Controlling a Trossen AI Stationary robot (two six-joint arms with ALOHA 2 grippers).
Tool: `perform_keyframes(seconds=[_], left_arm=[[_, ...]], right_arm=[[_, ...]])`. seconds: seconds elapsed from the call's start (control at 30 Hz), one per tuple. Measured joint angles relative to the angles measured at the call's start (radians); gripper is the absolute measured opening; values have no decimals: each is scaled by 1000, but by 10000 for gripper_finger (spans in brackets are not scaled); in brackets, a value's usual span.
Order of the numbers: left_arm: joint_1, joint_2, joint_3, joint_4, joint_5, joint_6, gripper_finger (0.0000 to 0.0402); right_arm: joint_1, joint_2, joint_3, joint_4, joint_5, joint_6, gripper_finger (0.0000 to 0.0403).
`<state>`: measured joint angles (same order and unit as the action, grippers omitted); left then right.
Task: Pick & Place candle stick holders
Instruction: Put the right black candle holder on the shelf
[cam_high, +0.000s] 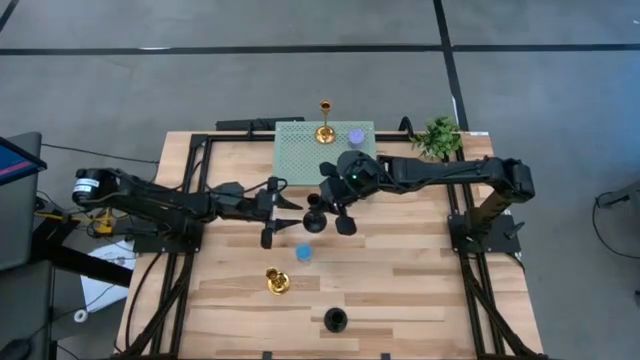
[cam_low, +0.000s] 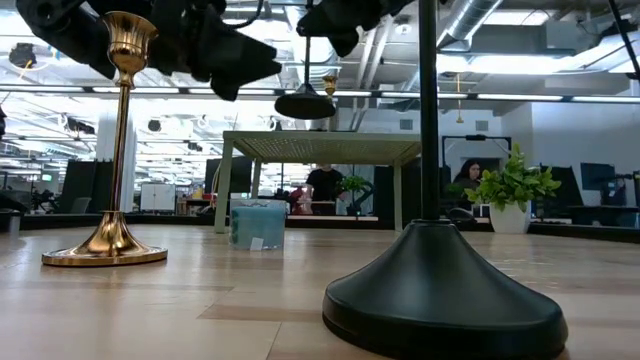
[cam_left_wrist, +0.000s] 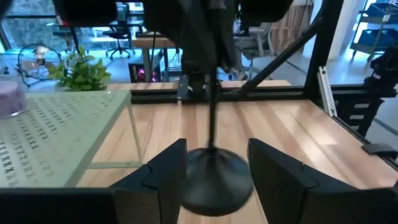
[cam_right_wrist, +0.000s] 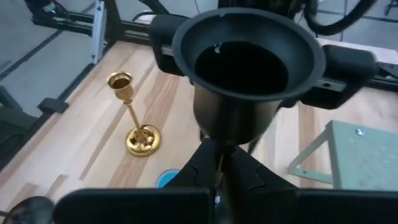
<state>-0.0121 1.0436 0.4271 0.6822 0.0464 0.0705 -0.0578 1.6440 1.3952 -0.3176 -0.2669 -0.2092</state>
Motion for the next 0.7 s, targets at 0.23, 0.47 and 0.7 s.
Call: perform_keyframes(seconds=[0.23,0.47,0.7], left_arm=[[-22,18,0,85,0,0,170],[-22,30,0,104,-1,0,169],[-21,103,33,127,-1,-22,163]], right_arm=[[11,0,0,51,6,-4,0],[13,0,0,78,6,-11,0],[13,0,0,104,6,-11,0]])
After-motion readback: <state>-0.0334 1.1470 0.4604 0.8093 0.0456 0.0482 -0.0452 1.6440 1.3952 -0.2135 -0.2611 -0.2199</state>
